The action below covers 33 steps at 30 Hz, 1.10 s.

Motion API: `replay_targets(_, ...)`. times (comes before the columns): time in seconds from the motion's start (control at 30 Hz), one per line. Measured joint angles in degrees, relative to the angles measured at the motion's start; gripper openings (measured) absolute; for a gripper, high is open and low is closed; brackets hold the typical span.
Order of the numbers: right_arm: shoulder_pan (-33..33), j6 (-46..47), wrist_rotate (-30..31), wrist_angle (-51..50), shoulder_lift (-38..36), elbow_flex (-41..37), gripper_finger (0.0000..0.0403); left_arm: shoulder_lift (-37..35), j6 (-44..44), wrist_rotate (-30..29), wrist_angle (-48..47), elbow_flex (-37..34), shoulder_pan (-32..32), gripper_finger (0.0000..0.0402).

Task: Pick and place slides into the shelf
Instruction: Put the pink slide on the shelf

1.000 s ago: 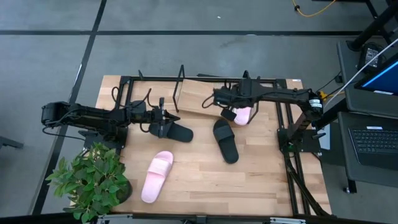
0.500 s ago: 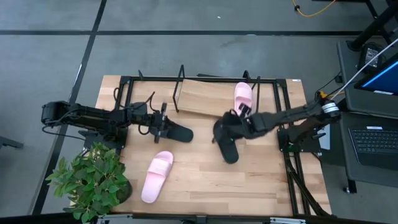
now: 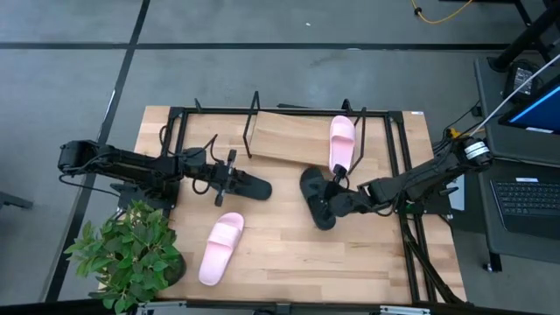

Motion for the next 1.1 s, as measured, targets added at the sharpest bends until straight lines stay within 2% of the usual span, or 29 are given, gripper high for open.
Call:
replay_targets(0.17,0.0,-3.9,-0.2,5.4,-0.1,-2.5,0.0003,0.0,-2.0,0.7,5.2,0.1,0.0,0.0000)
replay_targets(0.27,0.0,-5.2,-0.2,5.3,-0.1,-2.5,0.0004,0.0,-1.7,4.8,1.4,1.5,0.0,0.0000)
replay_targets(0.37,0.0,-6.8,-0.3,5.6,-1.2,-2.5,0.0004,0.0,-0.3,6.8,-7.5,5.3,-0.5,0.0000)
replay_targets(0.57,0.0,-7.4,-0.3,5.3,-2.1,-2.6,0.0004,0.0,3.0,6.6,-33.2,18.5,-1.8,0.0000)
replay_targets(0.67,0.0,-5.2,0.0,7.5,-2.1,-5.6,0.0004,0.0,4.1,6.6,-40.1,22.5,-3.3,0.0000)
replay_targets(0.73,0.0,-4.9,0.1,12.6,-2.1,-8.9,0.0003,0.0,4.6,6.3,-44.1,24.4,-4.7,0.0000)
replay_targets(0.8,0.0,-7.2,0.1,18.3,-2.4,-12.0,0.0004,0.0,4.6,2.6,-49.2,25.8,-6.9,0.0000)
replay_targets(0.9,-0.1,-10.5,-0.1,26.1,-3.8,-15.2,0.0003,0.0,4.2,-6.3,-55.4,26.6,-11.7,0.0000)
replay_targets(1.1,-0.1,-12.7,-2.9,29.6,-7.4,-17.5,0.0004,0.0,-1.0,-9.1,-56.5,29.1,-20.5,0.0000)
